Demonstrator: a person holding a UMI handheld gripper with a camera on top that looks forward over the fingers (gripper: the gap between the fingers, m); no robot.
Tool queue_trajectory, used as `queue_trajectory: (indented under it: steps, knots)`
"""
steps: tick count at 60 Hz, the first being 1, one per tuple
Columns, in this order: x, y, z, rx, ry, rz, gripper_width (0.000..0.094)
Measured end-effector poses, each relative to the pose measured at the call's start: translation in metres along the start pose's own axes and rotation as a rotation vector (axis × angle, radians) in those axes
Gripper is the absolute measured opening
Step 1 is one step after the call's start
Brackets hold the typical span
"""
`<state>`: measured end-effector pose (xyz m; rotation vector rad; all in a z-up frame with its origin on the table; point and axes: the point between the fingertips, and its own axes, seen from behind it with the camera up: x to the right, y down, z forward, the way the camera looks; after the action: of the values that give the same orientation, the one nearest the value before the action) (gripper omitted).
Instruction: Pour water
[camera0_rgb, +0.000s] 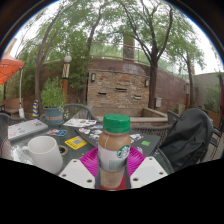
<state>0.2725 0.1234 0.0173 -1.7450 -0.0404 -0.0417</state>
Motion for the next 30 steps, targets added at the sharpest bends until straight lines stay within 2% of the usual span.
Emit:
queue_trajectory:
  steps: [8,10,13,19,30]
  knots:
    - [0.006,0.005,-0.007,-0.087,0.053,-0.017,0.0550]
    - [0.006,0.011,-0.011,-0.132,0.057,-0.011,0.0647]
    - [0.001,0.016,-0.018,-0.189,0.054,0.029,0.0848]
    - [-0.013,0.015,-0.042,-0.230,0.062,0.101,0.0825]
    - [-0.028,-0.026,-0.128,-0.260,0.181,0.096,0.0837]
